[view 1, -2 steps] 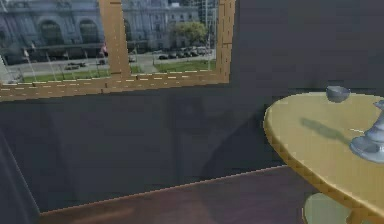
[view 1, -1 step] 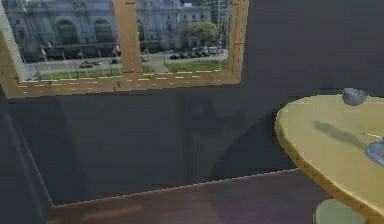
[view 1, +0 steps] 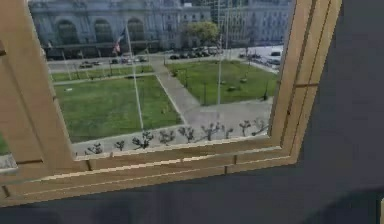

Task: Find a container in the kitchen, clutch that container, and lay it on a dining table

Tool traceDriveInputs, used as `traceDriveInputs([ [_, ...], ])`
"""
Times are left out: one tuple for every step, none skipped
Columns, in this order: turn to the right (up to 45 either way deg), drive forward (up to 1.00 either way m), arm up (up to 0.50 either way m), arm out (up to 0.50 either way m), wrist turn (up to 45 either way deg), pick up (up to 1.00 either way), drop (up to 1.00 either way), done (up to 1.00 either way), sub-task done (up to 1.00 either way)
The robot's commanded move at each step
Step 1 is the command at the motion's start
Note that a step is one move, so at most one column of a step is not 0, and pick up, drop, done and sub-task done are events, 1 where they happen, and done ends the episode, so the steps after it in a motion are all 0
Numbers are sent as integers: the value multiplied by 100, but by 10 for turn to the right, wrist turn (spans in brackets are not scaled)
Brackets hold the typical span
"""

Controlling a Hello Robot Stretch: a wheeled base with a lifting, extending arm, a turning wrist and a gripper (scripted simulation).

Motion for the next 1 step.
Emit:
traceDriveInputs([
  [450,0,0,0,0,0,0,0,0],
])
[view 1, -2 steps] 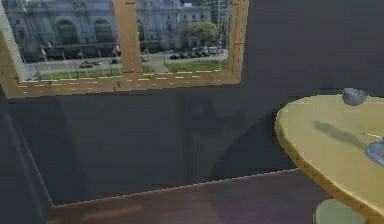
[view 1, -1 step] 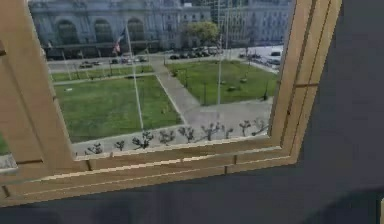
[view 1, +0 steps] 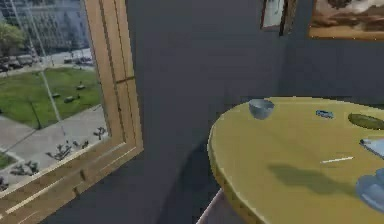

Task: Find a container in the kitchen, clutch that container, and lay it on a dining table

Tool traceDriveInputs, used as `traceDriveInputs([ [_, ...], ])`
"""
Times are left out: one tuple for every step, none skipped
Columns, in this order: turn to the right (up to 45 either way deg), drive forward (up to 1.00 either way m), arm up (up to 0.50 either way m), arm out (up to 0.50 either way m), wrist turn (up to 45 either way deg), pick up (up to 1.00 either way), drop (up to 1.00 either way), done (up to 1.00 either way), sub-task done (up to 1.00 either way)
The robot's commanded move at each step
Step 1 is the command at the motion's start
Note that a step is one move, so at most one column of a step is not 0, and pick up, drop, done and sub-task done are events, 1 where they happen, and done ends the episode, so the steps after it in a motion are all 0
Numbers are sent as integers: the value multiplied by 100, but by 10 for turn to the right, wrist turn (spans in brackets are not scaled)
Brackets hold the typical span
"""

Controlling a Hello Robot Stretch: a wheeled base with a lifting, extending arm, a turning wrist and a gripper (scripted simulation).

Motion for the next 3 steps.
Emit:
traceDriveInputs([
  [450,0,0,0,0,0,0,0,0],
  [450,0,0,0,0,0,0,0,0],
  [270,0,0,0,0,0,0,0,0],
])
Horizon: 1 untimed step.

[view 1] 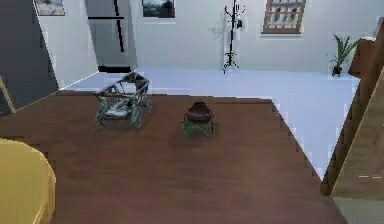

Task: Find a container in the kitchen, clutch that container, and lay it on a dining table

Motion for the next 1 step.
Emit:
traceDriveInputs([
  [-450,0,0,0,0,0,0,0,0],
])
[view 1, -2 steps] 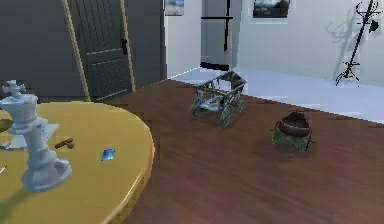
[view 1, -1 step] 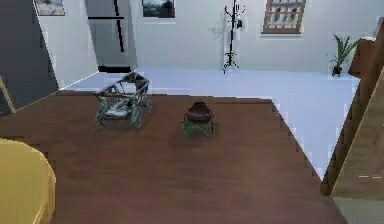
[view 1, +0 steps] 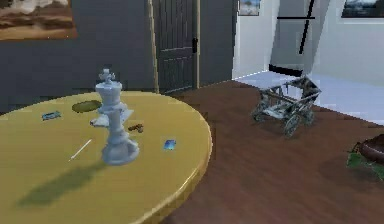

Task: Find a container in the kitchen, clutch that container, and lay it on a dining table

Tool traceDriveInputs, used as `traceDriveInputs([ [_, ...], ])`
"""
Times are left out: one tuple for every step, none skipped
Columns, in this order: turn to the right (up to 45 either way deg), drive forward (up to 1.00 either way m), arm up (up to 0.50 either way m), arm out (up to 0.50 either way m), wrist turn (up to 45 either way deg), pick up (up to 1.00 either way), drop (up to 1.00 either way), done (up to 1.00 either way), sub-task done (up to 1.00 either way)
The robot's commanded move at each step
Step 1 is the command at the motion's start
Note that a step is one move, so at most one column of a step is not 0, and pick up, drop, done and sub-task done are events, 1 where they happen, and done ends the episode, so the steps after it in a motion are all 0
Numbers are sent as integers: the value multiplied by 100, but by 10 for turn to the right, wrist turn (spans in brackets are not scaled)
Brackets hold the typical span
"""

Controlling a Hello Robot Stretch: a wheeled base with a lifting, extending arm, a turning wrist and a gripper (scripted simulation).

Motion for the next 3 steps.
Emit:
traceDriveInputs([
  [-450,0,0,0,0,0,0,0,0],
  [-450,0,0,0,0,0,0,0,0],
  [-180,0,0,0,0,0,0,0,0],
])
